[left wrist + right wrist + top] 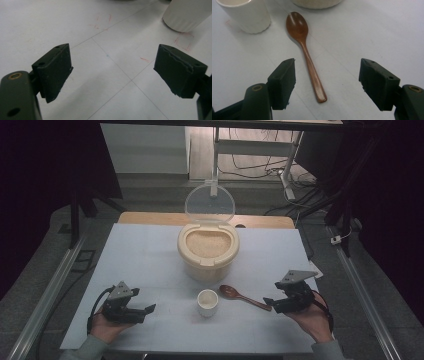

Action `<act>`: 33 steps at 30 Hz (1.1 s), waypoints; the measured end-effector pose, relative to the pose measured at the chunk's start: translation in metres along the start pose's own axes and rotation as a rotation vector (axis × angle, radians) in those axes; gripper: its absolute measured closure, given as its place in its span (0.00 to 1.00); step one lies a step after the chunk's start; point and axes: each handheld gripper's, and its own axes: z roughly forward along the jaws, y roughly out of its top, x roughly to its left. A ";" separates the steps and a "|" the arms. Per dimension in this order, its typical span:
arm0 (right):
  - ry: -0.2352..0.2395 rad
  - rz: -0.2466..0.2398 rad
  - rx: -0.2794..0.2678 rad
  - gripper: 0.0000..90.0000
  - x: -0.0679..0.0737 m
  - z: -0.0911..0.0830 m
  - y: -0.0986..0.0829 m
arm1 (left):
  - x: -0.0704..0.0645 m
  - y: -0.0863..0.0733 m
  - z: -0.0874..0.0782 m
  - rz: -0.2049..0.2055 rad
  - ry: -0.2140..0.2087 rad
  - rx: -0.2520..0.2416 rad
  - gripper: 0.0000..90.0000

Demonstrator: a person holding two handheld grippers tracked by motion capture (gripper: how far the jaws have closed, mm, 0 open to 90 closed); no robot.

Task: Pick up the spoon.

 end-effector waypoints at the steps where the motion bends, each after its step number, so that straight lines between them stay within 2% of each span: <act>1: 0.000 -0.007 0.018 0.33 -0.001 0.001 0.004 | 0.000 0.000 0.000 0.000 -0.001 0.001 0.16; 5: 0.053 -0.003 0.069 0.33 -0.006 0.011 0.016 | 0.000 0.000 0.000 0.000 -0.002 0.002 0.16; 10: 0.078 -0.025 0.093 0.34 -0.007 0.026 0.023 | 0.001 -0.001 0.001 0.000 0.000 0.006 0.16; 22: 0.124 -0.058 0.202 0.39 -0.006 0.043 0.018 | 0.000 -0.001 0.003 0.009 0.005 0.016 0.16; 26: 0.127 -0.067 0.233 0.41 -0.006 0.048 0.017 | 0.000 -0.001 0.003 0.011 0.004 0.020 0.16; 33: 0.148 -0.104 0.298 0.47 0.001 0.066 0.015 | 0.001 -0.002 0.003 0.013 0.003 0.022 0.16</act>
